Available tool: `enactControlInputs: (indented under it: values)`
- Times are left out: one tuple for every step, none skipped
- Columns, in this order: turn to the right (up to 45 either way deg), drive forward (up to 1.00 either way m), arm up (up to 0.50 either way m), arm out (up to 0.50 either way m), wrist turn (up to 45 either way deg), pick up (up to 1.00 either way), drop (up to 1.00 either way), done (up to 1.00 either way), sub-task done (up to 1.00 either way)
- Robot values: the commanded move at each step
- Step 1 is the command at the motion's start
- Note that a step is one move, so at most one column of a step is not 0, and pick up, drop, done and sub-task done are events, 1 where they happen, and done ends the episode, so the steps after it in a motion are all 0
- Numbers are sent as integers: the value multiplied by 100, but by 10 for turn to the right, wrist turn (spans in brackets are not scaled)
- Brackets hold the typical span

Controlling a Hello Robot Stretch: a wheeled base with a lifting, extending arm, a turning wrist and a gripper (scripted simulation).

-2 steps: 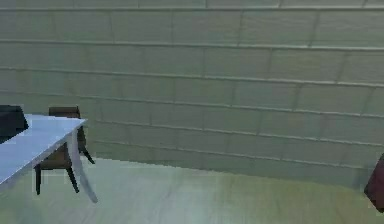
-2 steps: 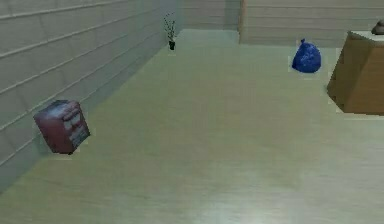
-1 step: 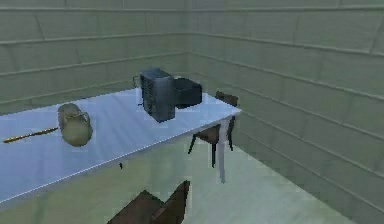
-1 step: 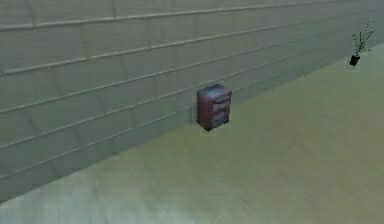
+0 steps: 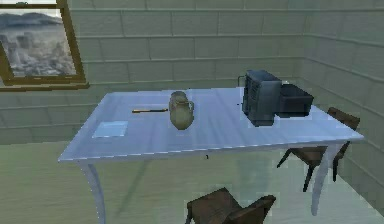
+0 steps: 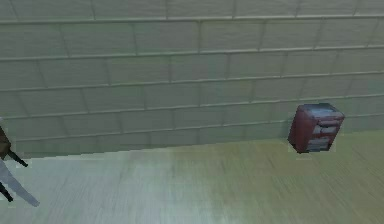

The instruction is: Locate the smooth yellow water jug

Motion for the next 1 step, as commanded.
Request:
enactControlInputs:
  values:
    - [0, 0, 0, 0, 0, 0, 0, 100, 0]
